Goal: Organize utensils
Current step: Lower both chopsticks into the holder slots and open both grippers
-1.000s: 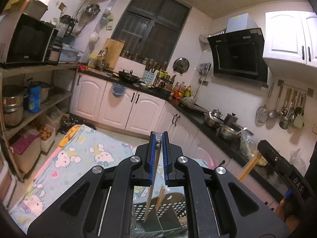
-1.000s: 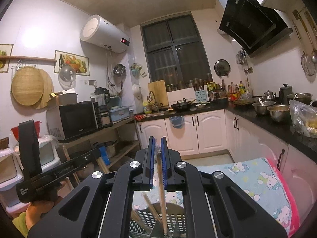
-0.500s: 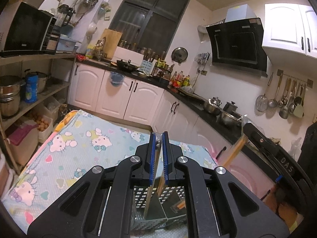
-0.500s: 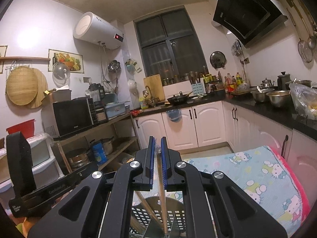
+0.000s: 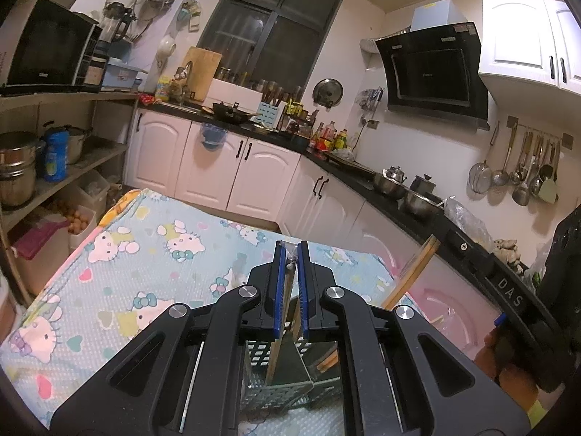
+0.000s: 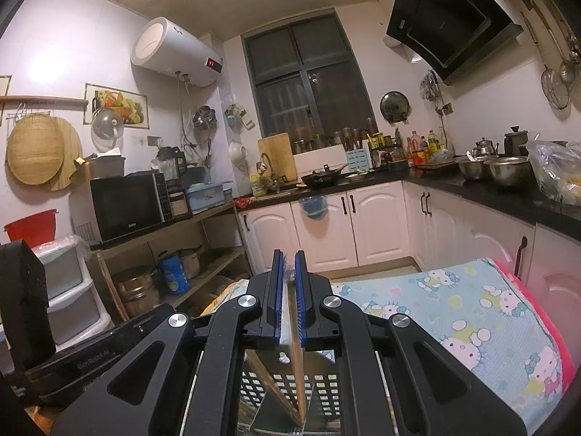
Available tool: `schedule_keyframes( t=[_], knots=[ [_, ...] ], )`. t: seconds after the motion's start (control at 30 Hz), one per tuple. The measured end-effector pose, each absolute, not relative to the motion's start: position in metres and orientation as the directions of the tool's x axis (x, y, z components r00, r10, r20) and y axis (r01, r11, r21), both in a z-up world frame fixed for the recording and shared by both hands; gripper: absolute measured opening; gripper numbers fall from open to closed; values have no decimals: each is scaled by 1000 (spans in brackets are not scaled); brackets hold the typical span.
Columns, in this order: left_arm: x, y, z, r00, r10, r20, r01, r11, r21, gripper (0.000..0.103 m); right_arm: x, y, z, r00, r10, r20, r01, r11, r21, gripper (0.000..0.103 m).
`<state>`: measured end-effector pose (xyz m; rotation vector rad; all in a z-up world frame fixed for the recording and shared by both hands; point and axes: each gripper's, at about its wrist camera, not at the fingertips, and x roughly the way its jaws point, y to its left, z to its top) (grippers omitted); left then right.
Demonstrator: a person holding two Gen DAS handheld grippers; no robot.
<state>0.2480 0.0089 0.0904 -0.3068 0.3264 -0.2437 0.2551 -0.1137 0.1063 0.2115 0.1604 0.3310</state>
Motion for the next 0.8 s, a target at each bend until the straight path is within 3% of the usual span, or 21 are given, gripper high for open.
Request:
schedule_keyframes(
  t=[0.8],
  knots=[
    [239,18,73,917,-256,-305,145,928,-343,2,242,-126,65,926,318,-205,-257,926,275,8]
  ],
)
